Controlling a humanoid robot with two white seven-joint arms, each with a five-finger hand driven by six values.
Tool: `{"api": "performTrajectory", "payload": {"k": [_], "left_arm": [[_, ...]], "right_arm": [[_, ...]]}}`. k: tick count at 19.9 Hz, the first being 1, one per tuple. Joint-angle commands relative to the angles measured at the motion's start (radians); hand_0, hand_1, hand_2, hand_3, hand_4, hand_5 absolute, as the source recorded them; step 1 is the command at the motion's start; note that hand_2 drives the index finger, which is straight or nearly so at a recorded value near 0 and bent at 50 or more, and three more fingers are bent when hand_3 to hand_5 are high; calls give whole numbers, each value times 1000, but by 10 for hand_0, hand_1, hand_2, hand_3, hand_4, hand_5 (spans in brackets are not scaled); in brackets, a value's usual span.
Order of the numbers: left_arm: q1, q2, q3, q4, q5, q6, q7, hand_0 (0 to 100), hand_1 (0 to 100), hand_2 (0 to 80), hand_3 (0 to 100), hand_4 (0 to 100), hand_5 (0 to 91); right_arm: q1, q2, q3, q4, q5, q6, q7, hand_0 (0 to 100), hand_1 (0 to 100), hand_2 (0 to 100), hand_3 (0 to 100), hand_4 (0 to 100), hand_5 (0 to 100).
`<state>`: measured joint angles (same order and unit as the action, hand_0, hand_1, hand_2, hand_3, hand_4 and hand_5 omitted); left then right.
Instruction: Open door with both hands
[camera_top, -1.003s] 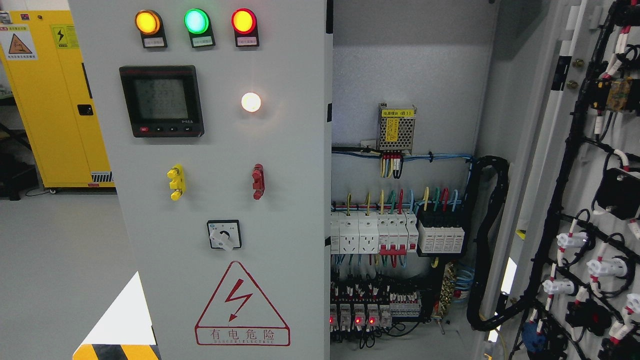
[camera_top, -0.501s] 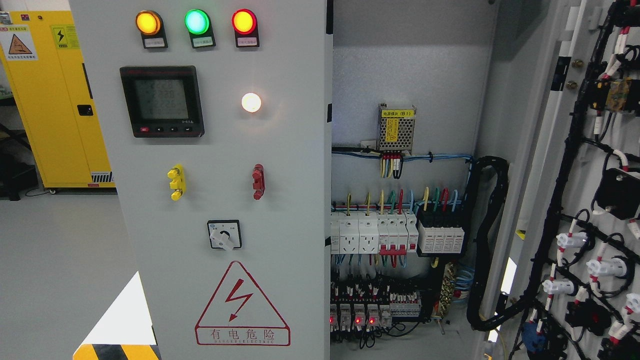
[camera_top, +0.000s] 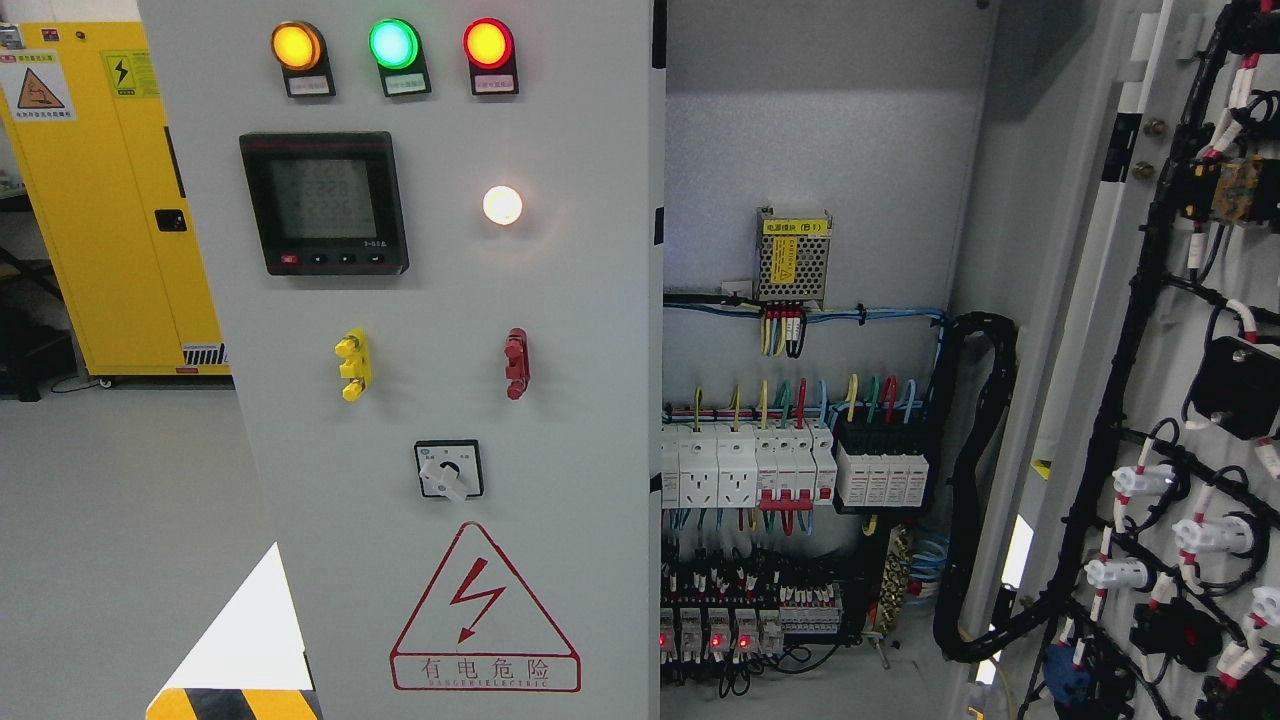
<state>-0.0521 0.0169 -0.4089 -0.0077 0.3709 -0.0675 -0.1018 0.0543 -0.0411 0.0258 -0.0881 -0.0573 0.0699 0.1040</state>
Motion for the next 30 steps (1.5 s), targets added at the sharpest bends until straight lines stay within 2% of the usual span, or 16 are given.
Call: {"api": "performTrajectory", "payload": {"k": [1,4,6,9,11,12,18,22,27,30], "left_arm": [[3,-28,48,87,-3,-5,1,0,0,0,22,0,0],[3,-26,51,84,6,-11,1,0,0,0,22,0,0],[3,-26,53,84,8,-52,2,0,0,0,22,0,0],[3,-28,88,83,6,-66,2,0,0,0,22,0,0],[5,-28,93,81,6,-66,2,0,0,0,22,0,0],[3,-28,93,81,6,-67,2,0,0,0,22,0,0],[3,-29,91,77,-3,-104,-1,0,0,0,21,0,0],[0,-29,91,77,-3,-110,-1,0,0,0,21,0,0],[0,-29,91,77,-3,-110,-1,0,0,0,21,0,0],[-2,-34,91,75,-3,-110,-1,0,0,0,20,0,0]], "right_arm": [[-4,1,8,-16,-1,-10,-3,224,0,0,0,0,0],[4,0,9,-102,-1,-10,-3,224,0,0,0,0,0],[32,-10,9,-210,-2,-10,-3,224,0,0,0,0,0],[110,-19,23,-530,-4,-12,-3,224,0,0,0,0,0],[171,-48,31,-776,-6,-10,-1,224,0,0,0,0,0],[197,-51,45,-885,-6,-10,-3,224,0,0,0,0,0],[283,-52,187,-1404,-7,-5,-4,224,0,0,0,0,0],[288,-54,252,-1611,-7,-7,-3,224,0,0,0,0,0],[279,-54,259,-1838,-9,-18,-3,224,0,0,0,0,0],[279,-54,273,-1921,-9,-79,-4,223,0,0,0,0,0]]}}
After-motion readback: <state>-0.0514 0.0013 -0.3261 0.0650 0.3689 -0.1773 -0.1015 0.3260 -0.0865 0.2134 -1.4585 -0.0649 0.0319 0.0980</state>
